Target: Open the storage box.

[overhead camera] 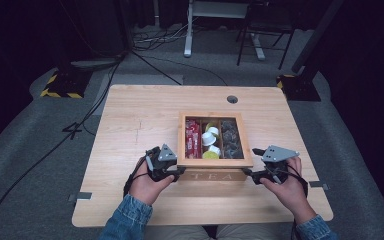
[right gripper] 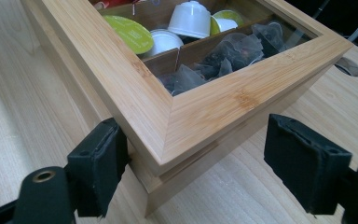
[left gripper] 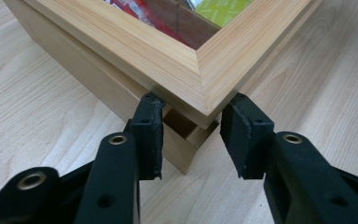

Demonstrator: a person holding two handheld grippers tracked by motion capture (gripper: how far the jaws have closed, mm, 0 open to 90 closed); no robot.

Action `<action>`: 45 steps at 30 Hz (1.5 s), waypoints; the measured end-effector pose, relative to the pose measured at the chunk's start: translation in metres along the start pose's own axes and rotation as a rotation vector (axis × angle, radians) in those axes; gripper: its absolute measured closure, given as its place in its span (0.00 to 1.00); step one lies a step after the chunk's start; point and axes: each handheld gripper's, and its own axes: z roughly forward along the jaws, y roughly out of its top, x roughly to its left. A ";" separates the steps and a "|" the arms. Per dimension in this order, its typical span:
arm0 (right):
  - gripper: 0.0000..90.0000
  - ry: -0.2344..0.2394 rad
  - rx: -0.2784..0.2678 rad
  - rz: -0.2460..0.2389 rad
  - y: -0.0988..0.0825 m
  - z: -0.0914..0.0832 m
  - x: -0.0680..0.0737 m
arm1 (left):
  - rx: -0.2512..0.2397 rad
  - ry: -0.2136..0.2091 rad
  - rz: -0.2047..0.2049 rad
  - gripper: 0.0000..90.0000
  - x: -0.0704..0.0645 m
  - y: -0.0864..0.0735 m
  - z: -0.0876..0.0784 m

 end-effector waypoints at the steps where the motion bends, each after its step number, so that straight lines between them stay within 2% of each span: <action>1: 0.25 0.003 0.000 -0.004 0.000 0.000 0.000 | -0.003 0.000 0.000 0.65 0.000 0.000 0.000; 7: 0.25 -0.002 0.000 -0.019 0.001 0.000 0.000 | -0.011 0.007 0.000 0.64 0.000 0.000 0.000; 15: 0.28 0.002 -0.003 -0.033 0.003 -0.001 0.000 | -0.032 0.014 -0.006 0.57 -0.001 0.000 -0.001; 17: 0.32 0.000 -0.006 -0.055 0.005 -0.004 0.002 | -0.057 0.008 -0.011 0.52 -0.001 -0.002 -0.002; 20: 0.33 0.005 0.016 -0.075 0.006 -0.003 0.002 | -0.047 0.013 -0.018 0.47 0.000 -0.006 -0.003; 21: 0.34 0.012 0.026 -0.086 0.007 -0.003 0.002 | -0.040 0.036 -0.028 0.45 0.001 -0.010 -0.006; 22: 0.34 0.012 0.026 -0.086 0.007 -0.003 0.002 | -0.040 0.036 -0.028 0.45 0.001 -0.010 -0.006; 24: 0.34 0.011 0.014 -0.088 0.008 -0.005 0.002 | -0.056 0.052 -0.046 0.44 0.002 -0.014 -0.010; 25: 0.35 0.015 0.000 -0.086 0.009 -0.007 0.000 | -0.063 0.075 -0.056 0.42 0.004 -0.016 -0.015; 30: 0.36 0.017 -0.019 -0.098 0.014 -0.011 -0.002 | -0.074 0.103 -0.079 0.41 0.007 -0.021 -0.022; 36: 0.36 0.020 -0.050 -0.092 0.026 -0.020 -0.009 | -0.058 0.150 -0.096 0.40 0.018 -0.029 -0.029; 40: 0.36 0.019 -0.071 -0.085 0.035 -0.025 -0.015 | -0.014 0.186 -0.094 0.38 0.029 -0.035 -0.031; 41: 0.37 0.020 -0.083 -0.074 0.040 -0.027 -0.019 | 0.005 0.194 -0.108 0.38 0.036 -0.039 -0.029; 42: 0.37 0.020 -0.083 -0.074 0.040 -0.027 -0.019 | 0.005 0.194 -0.108 0.37 0.036 -0.039 -0.029; 45: 0.36 0.026 -0.102 -0.055 0.048 -0.031 -0.026 | 0.023 0.205 -0.127 0.36 0.048 -0.046 -0.027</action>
